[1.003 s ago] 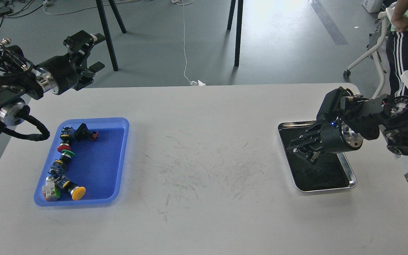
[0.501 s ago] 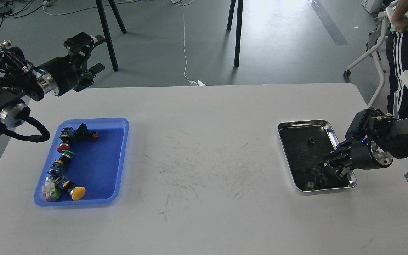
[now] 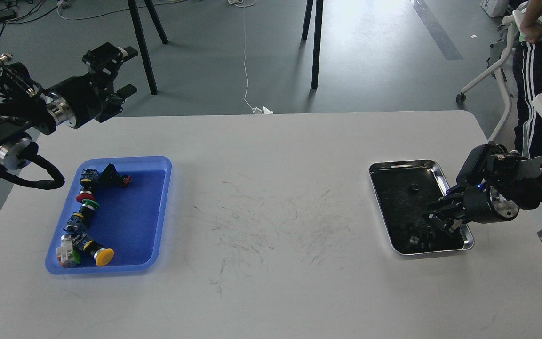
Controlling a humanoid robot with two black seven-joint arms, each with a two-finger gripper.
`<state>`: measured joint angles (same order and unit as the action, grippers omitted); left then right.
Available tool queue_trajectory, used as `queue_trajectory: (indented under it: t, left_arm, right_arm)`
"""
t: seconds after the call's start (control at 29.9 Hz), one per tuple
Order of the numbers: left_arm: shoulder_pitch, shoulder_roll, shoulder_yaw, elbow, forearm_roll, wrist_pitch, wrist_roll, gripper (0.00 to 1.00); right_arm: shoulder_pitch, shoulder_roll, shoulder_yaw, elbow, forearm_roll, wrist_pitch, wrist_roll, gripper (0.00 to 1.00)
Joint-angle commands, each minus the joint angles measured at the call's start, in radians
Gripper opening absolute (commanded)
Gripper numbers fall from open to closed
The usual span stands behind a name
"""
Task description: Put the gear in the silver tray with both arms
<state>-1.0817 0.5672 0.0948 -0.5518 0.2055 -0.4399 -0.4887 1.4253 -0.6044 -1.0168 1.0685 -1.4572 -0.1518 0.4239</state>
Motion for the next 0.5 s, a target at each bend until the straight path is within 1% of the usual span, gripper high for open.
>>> queue_trajectory:
  t: [0.0,0.17,0.23,0.3,0.47]
  left_arm:
    - [0.000,-0.001,-0.003,0.001,0.000,0.000,0.000,0.98]
    - [0.000,0.000,-0.004,0.000,0.000,0.003,0.000,0.98]
    - [0.000,0.010,-0.012,0.001,-0.006,-0.002,0.000,0.98]
    - [0.009,0.023,-0.044,0.000,-0.026,-0.014,0.000,0.98]
    - [0.037,0.069,-0.115,0.000,-0.043,-0.049,0.000,0.98]
  right_arm:
    - [-0.005,0.000,0.000,-0.009,0.003,-0.002,0.003,0.81]
    - [0.000,-0.002,0.027,-0.013,0.011,-0.002,0.003,0.81]
    - [0.007,0.000,0.075,-0.010,0.018,0.000,0.000,0.82]
    - [0.003,-0.008,0.138,0.001,0.018,0.003,0.000,0.84]
    - [0.006,-0.035,0.268,0.005,0.057,0.003,-0.002,0.87]
